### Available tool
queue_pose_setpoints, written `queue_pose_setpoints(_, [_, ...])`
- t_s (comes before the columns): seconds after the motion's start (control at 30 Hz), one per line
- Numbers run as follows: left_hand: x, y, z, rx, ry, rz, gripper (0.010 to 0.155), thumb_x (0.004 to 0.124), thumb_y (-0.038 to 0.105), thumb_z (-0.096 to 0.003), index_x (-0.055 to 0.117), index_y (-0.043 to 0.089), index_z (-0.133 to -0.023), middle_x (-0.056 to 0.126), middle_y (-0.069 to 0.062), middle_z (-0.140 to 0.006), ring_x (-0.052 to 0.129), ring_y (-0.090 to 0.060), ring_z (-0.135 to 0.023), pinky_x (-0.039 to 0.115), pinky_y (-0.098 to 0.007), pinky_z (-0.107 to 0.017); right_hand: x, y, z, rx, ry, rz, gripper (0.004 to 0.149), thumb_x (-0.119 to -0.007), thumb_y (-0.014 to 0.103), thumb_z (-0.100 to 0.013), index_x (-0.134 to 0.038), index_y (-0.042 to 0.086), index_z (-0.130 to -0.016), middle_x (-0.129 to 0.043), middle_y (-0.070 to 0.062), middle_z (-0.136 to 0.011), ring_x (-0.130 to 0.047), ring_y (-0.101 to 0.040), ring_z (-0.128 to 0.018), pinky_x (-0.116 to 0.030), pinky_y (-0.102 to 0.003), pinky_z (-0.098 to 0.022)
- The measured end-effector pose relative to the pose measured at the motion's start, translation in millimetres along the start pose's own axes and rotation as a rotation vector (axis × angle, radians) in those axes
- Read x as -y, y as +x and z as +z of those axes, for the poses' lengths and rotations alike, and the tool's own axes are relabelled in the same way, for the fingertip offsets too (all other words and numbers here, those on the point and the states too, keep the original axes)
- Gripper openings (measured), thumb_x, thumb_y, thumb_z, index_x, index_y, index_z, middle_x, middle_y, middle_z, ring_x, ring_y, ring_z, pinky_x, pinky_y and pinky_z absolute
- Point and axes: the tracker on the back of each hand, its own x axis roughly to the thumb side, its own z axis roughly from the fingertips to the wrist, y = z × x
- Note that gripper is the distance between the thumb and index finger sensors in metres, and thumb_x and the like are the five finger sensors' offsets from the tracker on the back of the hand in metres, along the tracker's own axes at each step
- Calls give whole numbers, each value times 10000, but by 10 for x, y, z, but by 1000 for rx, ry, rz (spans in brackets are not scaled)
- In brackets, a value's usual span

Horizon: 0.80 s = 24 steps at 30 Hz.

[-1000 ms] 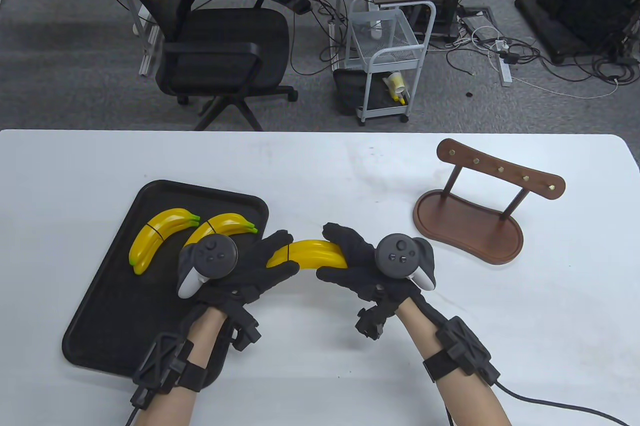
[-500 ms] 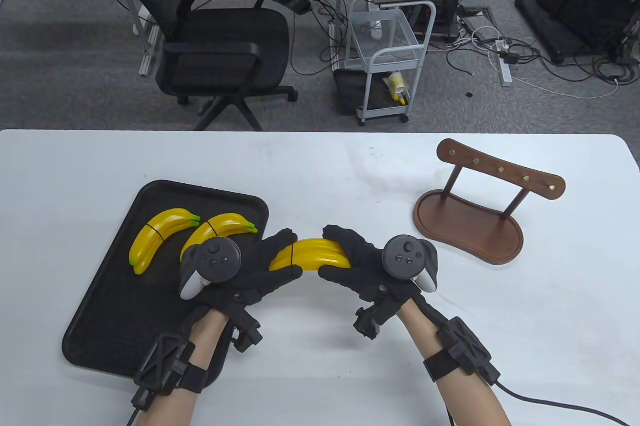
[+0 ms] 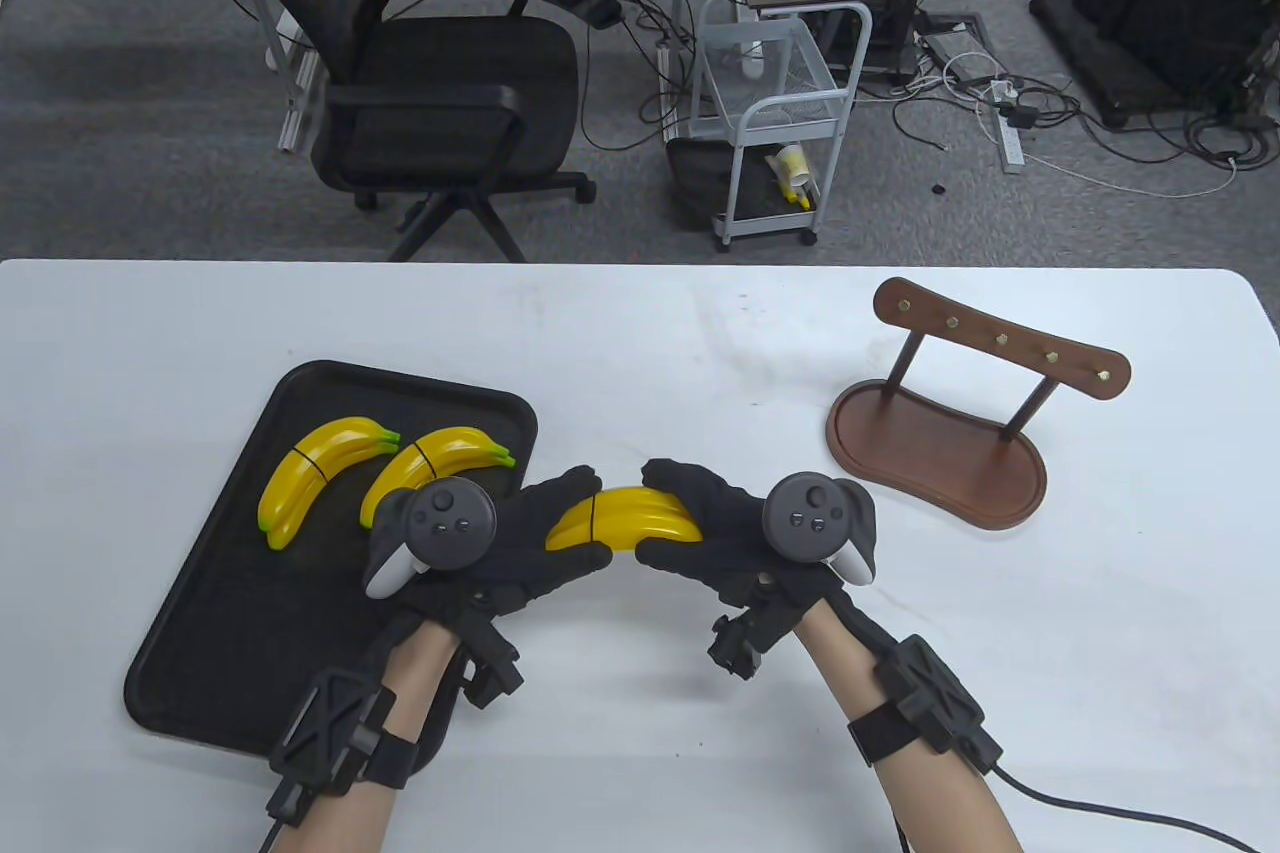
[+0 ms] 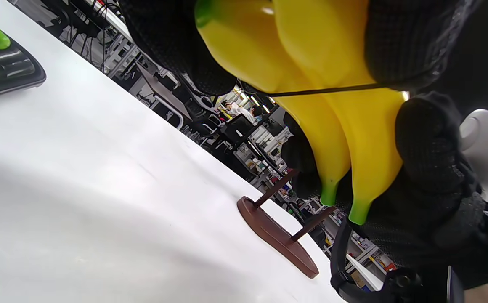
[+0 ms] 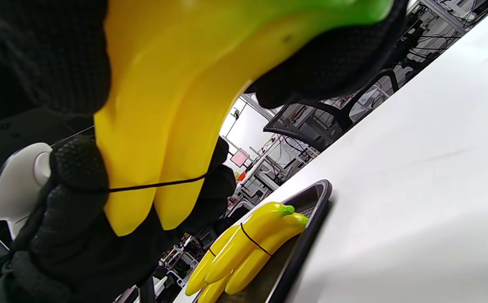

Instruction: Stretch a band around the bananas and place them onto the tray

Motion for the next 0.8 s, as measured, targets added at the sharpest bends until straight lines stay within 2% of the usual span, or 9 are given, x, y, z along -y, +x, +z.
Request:
queue_pose_setpoints(0.53, [46,22,-12,-5,-25,-24,792,769,619,-525,482,244,-1160,638,-34,-1208,800,-341,-1015,626,-532,-803,-105,23,-1,9,49,50,833,-827,567,-459,-551,90,-1084,-675,-190,-1072,-860,-395,-801,-807,-524,-521])
queue_pose_setpoints(0.63, [42,15,-14,-9,-29,-22,787,769,618,-528,481,247,-1159,632,-27,-1208,785,-329,-1017,607,-531,-809,-125,13,-12,-6,88,52,829,-803,573,-480,-512,106,-1100,-635,-176,-1094,-823,-410,-836,-782,-538,-547])
queue_pose_setpoints(0.8, [63,-1,-22,-18,-23,-13,789,775,612,-527,477,241,-1156,621,-27,-1212,775,-330,-1019,595,-528,-814,-111,74,-16,9,102,177,830,-768,585,-499,-489,99,-1112,-615,-188,-1104,-780,-435,-878,-749,-561,-575])
